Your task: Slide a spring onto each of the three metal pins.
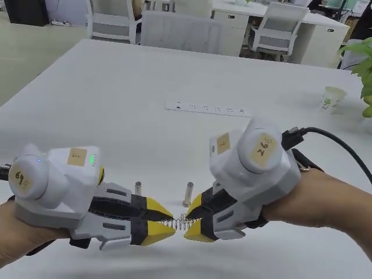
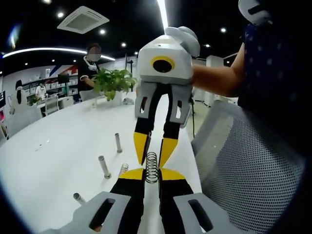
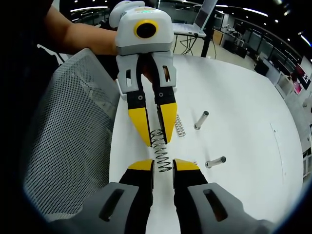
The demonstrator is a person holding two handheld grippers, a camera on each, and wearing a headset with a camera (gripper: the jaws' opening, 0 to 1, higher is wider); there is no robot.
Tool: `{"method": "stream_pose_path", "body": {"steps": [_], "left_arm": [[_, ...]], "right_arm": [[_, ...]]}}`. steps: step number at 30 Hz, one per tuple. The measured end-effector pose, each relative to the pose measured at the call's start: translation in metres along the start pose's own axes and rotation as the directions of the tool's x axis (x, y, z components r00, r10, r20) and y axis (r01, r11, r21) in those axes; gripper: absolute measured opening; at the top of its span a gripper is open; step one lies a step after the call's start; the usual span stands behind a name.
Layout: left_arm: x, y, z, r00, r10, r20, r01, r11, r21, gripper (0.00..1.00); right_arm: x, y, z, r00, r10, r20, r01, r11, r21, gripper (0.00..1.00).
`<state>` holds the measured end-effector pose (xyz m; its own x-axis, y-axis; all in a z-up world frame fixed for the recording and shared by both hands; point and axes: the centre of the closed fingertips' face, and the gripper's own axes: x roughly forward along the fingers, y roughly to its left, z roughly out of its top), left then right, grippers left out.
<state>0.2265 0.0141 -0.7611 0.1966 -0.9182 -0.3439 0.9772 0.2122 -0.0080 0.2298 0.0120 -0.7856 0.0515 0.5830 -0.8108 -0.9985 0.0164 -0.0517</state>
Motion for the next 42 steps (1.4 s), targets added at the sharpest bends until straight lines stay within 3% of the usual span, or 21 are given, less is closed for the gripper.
{"method": "stream_pose_path", "body": {"steps": [18, 32, 42], "left_arm": [[-0.001, -0.004, 0.014, 0.9991, -0.008, 0.041, 0.008, 1.000, 0.009, 0.02], [0.000, -0.002, 0.013, 0.9993, -0.003, 0.037, 0.002, 1.000, 0.010, 0.03], [0.001, -0.003, 0.006, 0.9999, -0.001, 0.012, 0.000, 1.000, 0.015, 0.03]], "right_arm": [[0.001, 0.001, -0.003, 1.0000, 0.007, 0.005, -0.007, 1.000, 0.013, 0.10], [-0.003, 0.000, -0.001, 0.9999, -0.007, 0.009, 0.007, 1.000, 0.008, 0.09], [-0.010, 0.003, 0.011, 0.9992, 0.000, 0.040, 0.000, 1.000, 0.019, 0.09]]}}
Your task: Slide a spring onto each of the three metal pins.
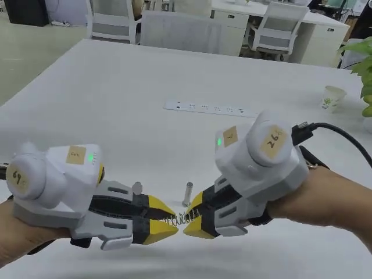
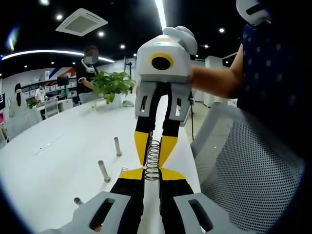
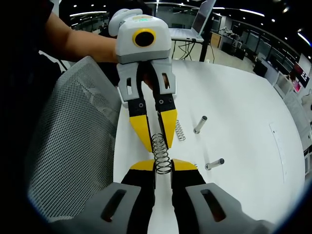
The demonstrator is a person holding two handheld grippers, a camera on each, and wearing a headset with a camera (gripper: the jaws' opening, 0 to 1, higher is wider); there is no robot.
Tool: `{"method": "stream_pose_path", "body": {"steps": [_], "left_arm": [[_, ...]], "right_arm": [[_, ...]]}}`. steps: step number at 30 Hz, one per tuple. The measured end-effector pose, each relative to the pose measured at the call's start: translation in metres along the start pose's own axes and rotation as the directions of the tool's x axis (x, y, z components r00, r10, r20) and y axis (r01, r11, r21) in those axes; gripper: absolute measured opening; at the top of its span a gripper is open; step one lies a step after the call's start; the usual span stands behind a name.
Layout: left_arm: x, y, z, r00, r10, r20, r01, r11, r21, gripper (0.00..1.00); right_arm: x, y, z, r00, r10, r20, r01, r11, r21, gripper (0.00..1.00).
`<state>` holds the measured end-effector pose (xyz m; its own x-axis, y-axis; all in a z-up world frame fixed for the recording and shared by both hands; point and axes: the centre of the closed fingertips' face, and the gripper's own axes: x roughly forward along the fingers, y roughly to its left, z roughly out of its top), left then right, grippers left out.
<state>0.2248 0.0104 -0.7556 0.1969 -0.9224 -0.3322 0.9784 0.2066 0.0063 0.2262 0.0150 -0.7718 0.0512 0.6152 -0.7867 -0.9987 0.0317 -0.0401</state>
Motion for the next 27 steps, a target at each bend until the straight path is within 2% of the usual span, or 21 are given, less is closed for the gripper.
{"method": "stream_pose_path", "body": {"steps": [10, 27], "left_arm": [[0.001, -0.003, -0.002, 0.9999, -0.010, -0.011, 0.010, 1.000, 0.006, 0.03], [0.003, -0.006, -0.004, 0.9995, -0.025, -0.019, 0.026, 1.000, 0.013, 0.03]], "right_arm": [[-0.005, 0.006, 0.015, 0.9997, 0.016, 0.018, -0.016, 1.000, 0.003, 0.09], [-0.004, 0.012, 0.023, 0.9996, 0.025, -0.014, -0.025, 0.999, -0.020, 0.08]]}}
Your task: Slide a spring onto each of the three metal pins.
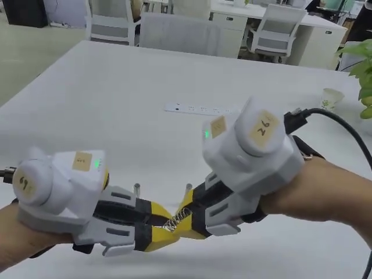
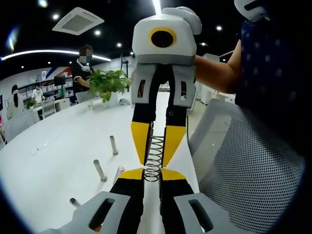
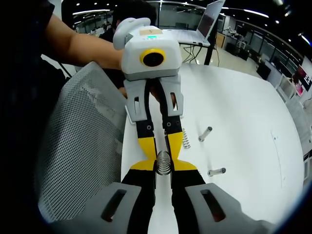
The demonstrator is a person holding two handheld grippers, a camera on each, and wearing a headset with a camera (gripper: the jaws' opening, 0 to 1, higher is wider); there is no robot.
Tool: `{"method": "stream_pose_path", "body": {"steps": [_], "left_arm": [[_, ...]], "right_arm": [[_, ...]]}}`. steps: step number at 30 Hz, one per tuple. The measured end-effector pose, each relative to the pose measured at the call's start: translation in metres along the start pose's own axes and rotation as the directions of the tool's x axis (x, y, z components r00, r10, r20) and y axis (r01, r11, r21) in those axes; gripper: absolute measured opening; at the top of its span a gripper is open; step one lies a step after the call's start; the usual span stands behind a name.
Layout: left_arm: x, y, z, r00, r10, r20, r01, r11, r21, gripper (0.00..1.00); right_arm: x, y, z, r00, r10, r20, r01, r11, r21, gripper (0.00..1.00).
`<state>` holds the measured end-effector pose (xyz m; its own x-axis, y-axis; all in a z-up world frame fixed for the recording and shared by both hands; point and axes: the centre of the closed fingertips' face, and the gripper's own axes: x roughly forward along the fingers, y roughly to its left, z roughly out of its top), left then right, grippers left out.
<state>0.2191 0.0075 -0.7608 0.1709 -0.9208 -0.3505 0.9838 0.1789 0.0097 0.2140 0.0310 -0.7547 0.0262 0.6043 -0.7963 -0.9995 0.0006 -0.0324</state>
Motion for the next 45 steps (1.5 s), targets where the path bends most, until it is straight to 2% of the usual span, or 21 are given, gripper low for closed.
{"method": "stream_pose_path", "body": {"steps": [23, 37, 45], "left_arm": [[0.003, 0.002, -0.001, 1.0000, 0.001, 0.000, -0.001, 1.000, -0.002, 0.04], [0.001, 0.004, -0.005, 0.9999, 0.012, -0.012, -0.012, 1.000, -0.026, 0.16], [-0.006, 0.010, -0.009, 0.9991, 0.040, -0.016, -0.041, 0.998, -0.046, 0.22]], "right_arm": [[0.002, -0.001, 0.004, 0.9997, 0.005, -0.024, -0.005, 1.000, -0.026, 0.08], [-0.001, -0.005, 0.000, 0.9993, -0.012, -0.034, 0.011, 1.000, -0.022, 0.08], [-0.004, -0.008, -0.006, 0.9987, -0.021, -0.045, 0.020, 1.000, -0.012, 0.08]]}}
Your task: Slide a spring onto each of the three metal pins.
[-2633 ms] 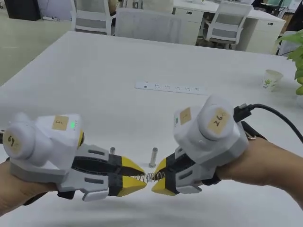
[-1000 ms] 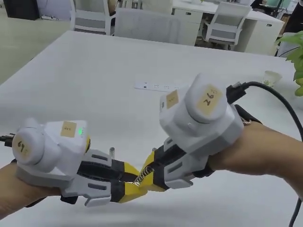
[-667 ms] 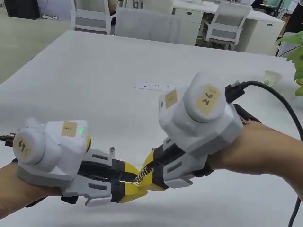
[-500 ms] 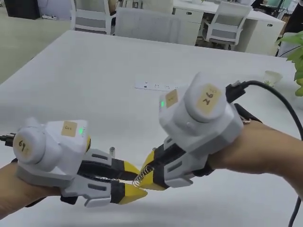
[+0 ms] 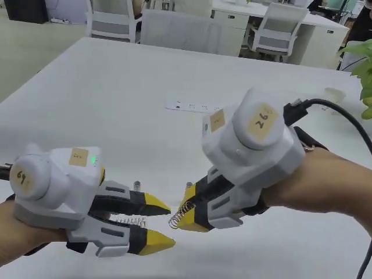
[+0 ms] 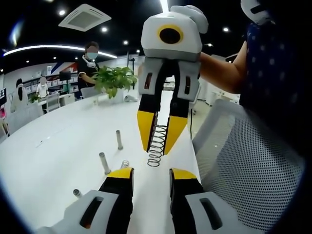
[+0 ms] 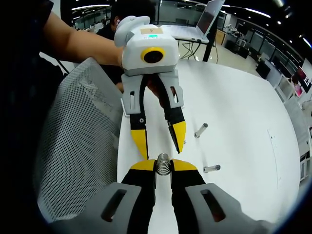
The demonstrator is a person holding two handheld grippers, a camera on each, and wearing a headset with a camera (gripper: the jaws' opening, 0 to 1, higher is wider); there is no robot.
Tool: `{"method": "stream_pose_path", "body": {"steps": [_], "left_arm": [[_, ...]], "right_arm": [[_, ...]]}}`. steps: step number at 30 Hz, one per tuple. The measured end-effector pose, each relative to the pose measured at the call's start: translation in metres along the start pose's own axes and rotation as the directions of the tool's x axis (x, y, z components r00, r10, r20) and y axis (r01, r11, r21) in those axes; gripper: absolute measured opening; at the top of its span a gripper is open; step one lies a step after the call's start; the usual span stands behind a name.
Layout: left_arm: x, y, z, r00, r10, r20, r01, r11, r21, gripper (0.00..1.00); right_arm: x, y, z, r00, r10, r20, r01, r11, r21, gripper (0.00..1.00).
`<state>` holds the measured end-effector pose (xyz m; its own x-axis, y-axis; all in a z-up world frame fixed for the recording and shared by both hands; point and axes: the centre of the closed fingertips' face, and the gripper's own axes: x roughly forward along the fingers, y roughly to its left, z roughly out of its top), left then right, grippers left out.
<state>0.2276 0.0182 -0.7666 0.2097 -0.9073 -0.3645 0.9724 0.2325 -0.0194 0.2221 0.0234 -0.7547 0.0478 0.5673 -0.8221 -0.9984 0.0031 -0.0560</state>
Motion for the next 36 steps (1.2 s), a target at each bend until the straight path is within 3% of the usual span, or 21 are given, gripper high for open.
{"method": "stream_pose_path", "body": {"steps": [15, 27, 36], "left_arm": [[-0.019, 0.011, -0.011, 0.9974, 0.071, 0.007, -0.071, 0.996, -0.050, 0.29], [-0.035, 0.021, -0.022, 0.9874, 0.157, 0.020, -0.154, 0.982, -0.107, 0.34], [-0.040, 0.023, -0.028, 0.9805, 0.195, 0.024, -0.190, 0.973, -0.133, 0.38]], "right_arm": [[-0.006, -0.007, -0.011, 0.9997, -0.019, -0.012, 0.020, 0.999, 0.028, 0.08], [-0.012, -0.014, -0.021, 0.9989, -0.039, -0.024, 0.040, 0.998, 0.047, 0.08], [-0.017, -0.020, -0.028, 0.9980, -0.052, -0.036, 0.054, 0.997, 0.057, 0.08]]}}
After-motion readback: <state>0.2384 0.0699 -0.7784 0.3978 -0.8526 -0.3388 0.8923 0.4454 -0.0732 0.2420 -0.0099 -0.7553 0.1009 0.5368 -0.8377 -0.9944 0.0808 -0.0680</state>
